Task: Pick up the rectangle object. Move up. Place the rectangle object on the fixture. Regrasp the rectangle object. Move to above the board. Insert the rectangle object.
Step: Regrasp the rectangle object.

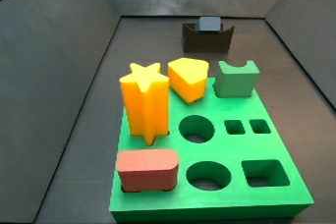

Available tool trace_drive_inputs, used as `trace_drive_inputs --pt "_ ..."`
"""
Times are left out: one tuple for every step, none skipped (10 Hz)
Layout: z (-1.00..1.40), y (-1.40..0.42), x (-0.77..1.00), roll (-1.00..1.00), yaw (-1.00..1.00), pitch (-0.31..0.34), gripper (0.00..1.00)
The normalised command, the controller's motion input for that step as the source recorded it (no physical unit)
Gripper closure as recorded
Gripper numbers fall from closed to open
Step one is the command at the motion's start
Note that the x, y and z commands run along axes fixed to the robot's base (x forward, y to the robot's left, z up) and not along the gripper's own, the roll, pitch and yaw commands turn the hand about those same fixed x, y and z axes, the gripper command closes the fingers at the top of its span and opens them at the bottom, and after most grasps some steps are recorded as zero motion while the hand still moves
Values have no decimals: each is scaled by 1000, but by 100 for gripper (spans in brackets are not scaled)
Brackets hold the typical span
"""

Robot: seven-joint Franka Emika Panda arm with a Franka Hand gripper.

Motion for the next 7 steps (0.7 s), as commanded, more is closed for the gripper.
trace_drive_inputs --pt "-1 -20 -34 1000 32 -26 0" --pt "1 -16 -31 1000 33 -32 0" --pt "3 -14 -30 1000 34 -33 0" --pt "10 -18 -22 1000 35 -31 0" --pt "11 -17 -17 1000 35 -28 0" --pt "5 -21 5 1000 36 -20 0" --pt "-3 -24 18 1000 36 -17 0"
